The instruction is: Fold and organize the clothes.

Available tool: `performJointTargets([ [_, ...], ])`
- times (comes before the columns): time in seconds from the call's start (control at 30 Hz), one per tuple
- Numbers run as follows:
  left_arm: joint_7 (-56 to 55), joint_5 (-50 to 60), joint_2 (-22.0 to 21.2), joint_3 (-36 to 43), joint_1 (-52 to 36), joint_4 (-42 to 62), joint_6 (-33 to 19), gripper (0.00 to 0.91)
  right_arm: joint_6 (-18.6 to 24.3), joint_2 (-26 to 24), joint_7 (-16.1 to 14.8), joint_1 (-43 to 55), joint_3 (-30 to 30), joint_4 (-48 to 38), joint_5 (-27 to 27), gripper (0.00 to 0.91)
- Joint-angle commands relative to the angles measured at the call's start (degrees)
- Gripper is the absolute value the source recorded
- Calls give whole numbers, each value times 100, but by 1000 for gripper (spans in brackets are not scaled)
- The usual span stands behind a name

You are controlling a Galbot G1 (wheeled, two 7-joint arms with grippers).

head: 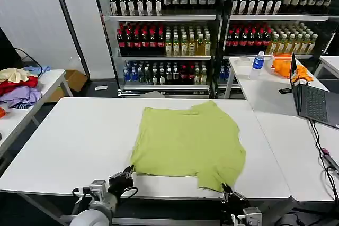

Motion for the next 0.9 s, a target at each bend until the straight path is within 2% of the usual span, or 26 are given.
performJointTargets([
  [0.03, -2, -57, 144, -472, 531, -964, -55, 40, 51, -164, -9, 44, 373, 427, 48, 0],
  [0.3, 54, 84, 414, -198, -46, -315, -104, 40, 63, -417, 8, 1111, 54, -338, 184, 0],
  [0.53, 111, 200, 446, 174, -853, 529, -174, 40, 42, -621, -1, 2118, -394, -1022, 224, 0],
  [0.9, 117, 504, 320, 848, -1714, 1457, -272, 40, 107, -689, -60, 3083, -873, -1997, 102, 0],
])
